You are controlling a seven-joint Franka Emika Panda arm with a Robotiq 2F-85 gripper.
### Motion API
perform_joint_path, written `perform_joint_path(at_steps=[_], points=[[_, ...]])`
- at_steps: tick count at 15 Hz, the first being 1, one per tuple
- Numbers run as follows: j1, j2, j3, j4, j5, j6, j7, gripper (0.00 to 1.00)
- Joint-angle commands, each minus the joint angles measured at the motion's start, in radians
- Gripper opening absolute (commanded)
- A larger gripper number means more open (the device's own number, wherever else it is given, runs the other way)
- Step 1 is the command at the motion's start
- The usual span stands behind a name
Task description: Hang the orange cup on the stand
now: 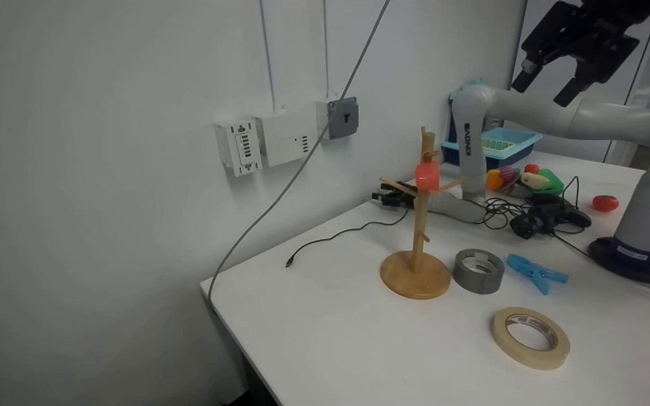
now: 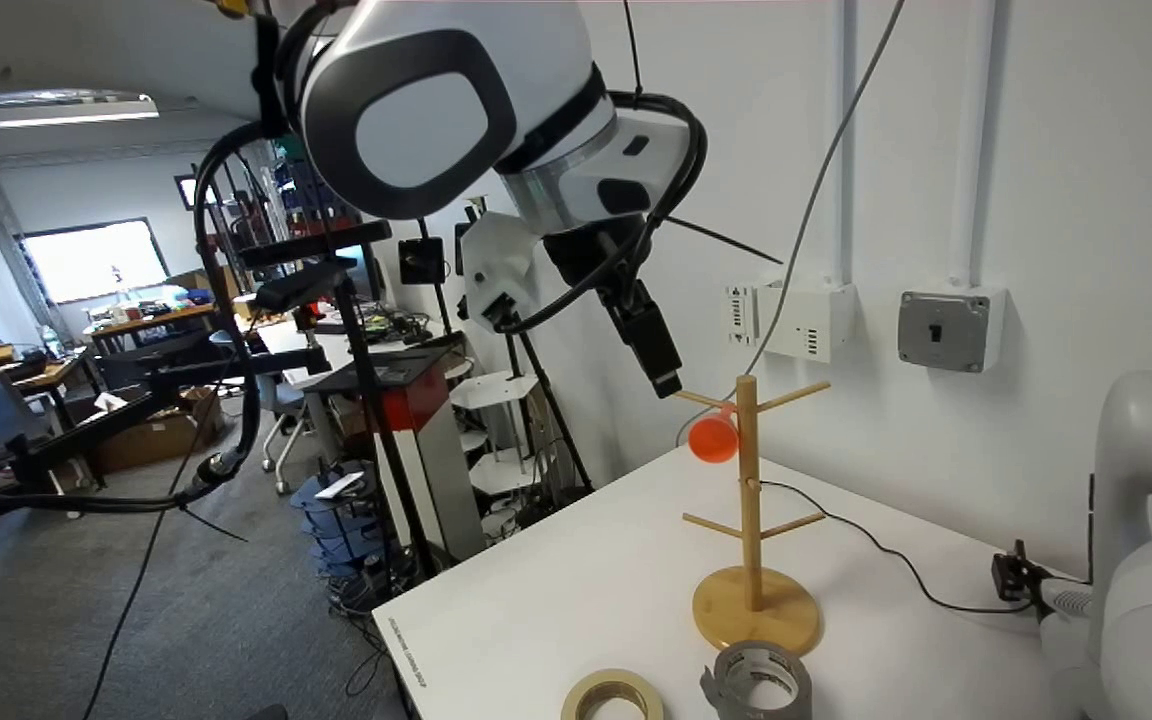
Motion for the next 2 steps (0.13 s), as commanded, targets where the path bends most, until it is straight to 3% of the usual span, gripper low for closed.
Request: perform_joint_path(at_steps=[1, 2], points=[[-0.006, 0.0, 0.005, 0.002, 0.001, -0.003, 0.0, 1.0], [-0.006, 0.0, 0.005, 0.002, 0.001, -0.003, 0.0, 1.0]])
